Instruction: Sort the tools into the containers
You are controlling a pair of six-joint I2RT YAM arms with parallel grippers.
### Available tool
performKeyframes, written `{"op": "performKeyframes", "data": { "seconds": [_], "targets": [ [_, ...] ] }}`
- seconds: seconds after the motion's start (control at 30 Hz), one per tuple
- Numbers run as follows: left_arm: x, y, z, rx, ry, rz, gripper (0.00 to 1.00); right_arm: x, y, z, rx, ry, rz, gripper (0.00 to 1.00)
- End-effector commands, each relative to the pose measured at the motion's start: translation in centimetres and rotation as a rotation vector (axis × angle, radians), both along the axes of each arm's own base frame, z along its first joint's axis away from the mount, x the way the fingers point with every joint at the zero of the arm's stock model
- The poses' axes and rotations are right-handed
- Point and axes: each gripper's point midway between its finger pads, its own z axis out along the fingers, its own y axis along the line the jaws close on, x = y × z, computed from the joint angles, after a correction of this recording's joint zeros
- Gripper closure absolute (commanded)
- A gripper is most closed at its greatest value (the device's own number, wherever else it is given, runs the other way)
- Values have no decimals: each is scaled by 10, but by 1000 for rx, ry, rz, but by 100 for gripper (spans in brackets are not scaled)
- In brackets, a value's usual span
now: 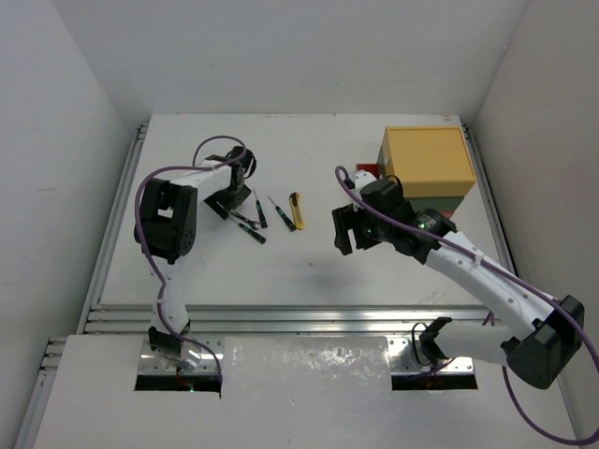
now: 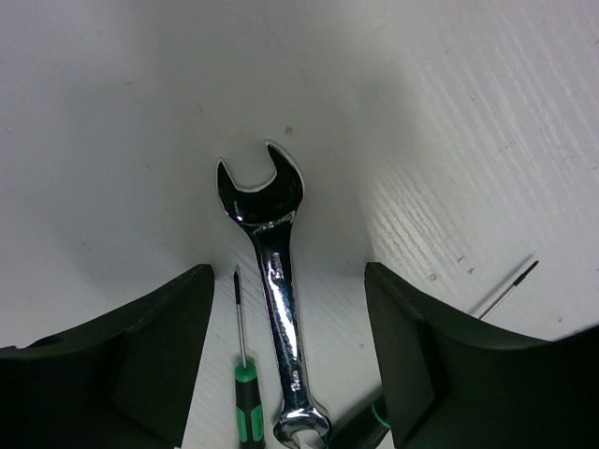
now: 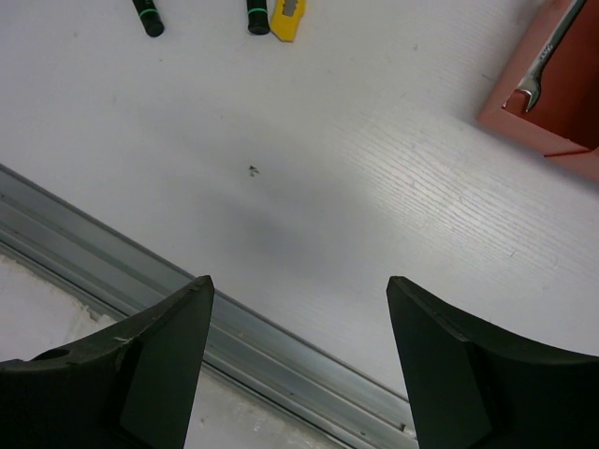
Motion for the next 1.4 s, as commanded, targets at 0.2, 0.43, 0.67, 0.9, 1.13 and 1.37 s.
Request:
{"op": "performKeyframes", "data": {
  "seconds": [0.2, 0.43, 0.67, 0.9, 1.13, 1.37],
  "targets": [
    [11, 18, -15, -3, 7, -10, 47, 7, 14, 7, 51, -16, 19, 25],
    [14, 13, -26, -29, 26, -37, 79, 8, 15, 8, 48, -15, 21, 25],
    [34, 6, -29, -63, -9, -100, 100, 7, 18, 4, 44, -12, 45, 25],
    [62, -16, -10, -153, -120, -205, 100, 8, 20, -3, 39, 0, 61, 25],
    [65, -33, 29, -226, -267, -296, 100, 6, 27, -8, 55, 24, 83, 25],
    [60, -32, 60, -218, -332, -328, 100, 8, 36, -15, 75, 44, 94, 25]
  ]
}}
